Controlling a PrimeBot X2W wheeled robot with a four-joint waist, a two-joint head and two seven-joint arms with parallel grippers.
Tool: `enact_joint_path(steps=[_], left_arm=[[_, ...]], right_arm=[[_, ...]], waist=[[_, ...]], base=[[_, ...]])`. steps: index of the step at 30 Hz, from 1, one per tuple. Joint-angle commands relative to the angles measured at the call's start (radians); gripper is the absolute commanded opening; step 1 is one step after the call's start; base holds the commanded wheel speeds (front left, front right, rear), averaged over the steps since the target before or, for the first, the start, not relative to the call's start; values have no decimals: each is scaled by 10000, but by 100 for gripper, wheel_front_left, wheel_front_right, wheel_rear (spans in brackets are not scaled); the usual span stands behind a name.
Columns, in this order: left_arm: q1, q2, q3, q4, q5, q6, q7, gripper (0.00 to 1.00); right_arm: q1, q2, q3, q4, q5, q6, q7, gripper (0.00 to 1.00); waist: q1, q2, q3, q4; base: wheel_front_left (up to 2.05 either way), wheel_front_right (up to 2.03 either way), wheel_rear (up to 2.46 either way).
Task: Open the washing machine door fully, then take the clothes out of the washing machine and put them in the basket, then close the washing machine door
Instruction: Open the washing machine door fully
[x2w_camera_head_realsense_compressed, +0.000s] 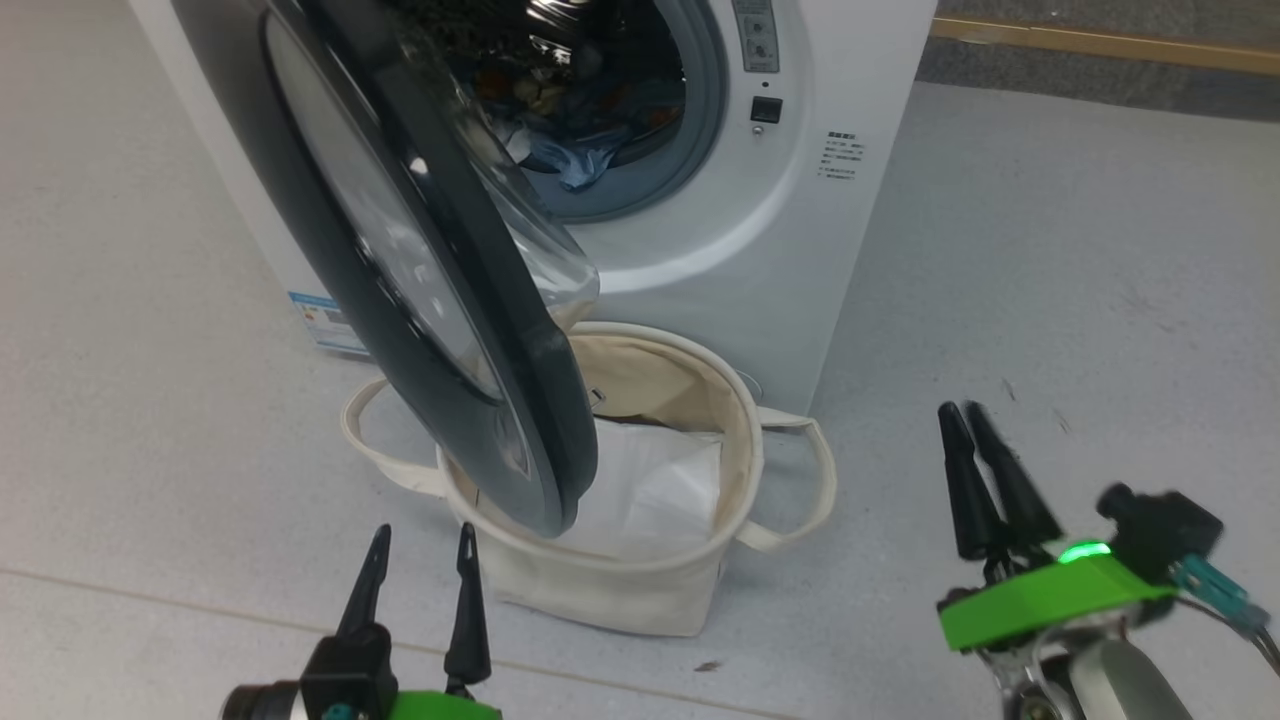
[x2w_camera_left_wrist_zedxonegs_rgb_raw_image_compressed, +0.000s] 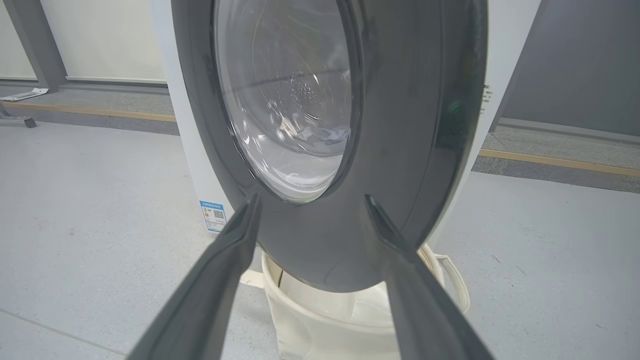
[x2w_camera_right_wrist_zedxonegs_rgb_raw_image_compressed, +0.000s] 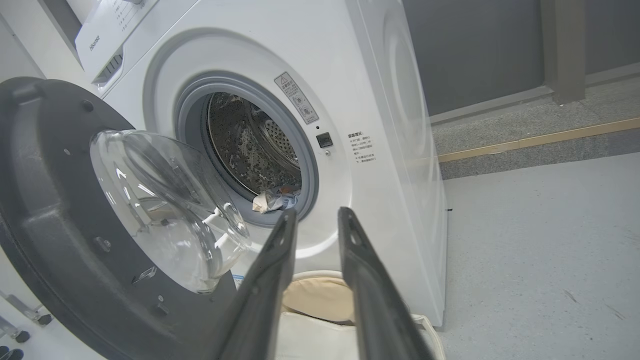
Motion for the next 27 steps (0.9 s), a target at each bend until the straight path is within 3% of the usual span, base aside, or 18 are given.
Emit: enact_joint_path(steps=[1,8,27], left_arm=[[-173,121,412,-352,-37,24,-89,100],[-235,130,348,-325,58,-33,-90,100],[-470,53,393,-536,312,-200,-90,100]], right_arm=[[-54,155,-99,-471,-276,4,-120,100],[353,540,-874,-556,-1634,4,-121,100],[160,713,-965,-314,-2131,4,-122,100]], waist=[[1,-1,50,-54],[1,-1,118,-167],[1,-1,437,-148]], base=[[0,0,0],[0,0,0],[0,0,0]])
